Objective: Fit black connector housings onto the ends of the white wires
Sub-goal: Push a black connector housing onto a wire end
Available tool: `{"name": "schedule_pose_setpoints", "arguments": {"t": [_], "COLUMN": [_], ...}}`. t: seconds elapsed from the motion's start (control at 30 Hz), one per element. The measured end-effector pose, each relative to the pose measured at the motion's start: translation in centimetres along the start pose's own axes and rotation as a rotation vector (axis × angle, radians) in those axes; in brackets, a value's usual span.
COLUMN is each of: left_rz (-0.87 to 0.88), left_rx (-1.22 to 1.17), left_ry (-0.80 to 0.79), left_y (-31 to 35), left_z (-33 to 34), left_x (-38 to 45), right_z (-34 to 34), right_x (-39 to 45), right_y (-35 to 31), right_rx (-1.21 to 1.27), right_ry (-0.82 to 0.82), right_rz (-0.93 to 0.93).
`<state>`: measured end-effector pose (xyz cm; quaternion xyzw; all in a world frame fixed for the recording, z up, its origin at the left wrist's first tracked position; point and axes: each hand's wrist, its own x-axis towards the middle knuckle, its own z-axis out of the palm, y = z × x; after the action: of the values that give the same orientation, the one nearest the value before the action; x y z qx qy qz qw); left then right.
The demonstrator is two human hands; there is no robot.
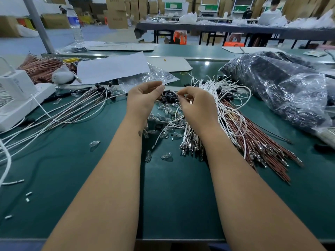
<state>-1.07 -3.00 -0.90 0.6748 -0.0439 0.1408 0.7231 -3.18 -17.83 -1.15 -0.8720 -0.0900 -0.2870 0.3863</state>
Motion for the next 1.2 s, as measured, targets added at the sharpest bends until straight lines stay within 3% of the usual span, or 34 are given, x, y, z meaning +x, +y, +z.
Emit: {"name": "schedule_pose_setpoints", "arguments": {"t": [0.13, 0.2, 0.47, 0.93, 1.2], "left_rz": [-0.163, -0.184, -0.167, -0.13, -0.141], "left_rx": [-0.313, -0.356, -0.208, -0.209, -0.227], "left_ry": [-0.041, -0.069, -0.175, -0.173, -0.206], "left_y": [0.45, 0.62, 0.44, 0.23, 0.37], "left_z": [-0.18, -0.16, -0.02, 0.08, 0.39], "left_x": [0.01, 0.0, 0.04, 0.02, -0.2], "right_z": [0.05, 0.12, 0.01, 0.05, 0.16], "right_x": [-0.07, -0.1, -0.14, -0.08, -0.05], "right_y": [-0.1, -0.16, -0.13, -0.25, -0.19], "right_rx": [0.003, 0.006, 0.005, -0.052, 0.045], "right_ry": [-0.011, -0.019, 0.015, 0.026, 0.078], "right_rz": [-0.02, -0.024, -0.016, -0.038, -0.038]}}
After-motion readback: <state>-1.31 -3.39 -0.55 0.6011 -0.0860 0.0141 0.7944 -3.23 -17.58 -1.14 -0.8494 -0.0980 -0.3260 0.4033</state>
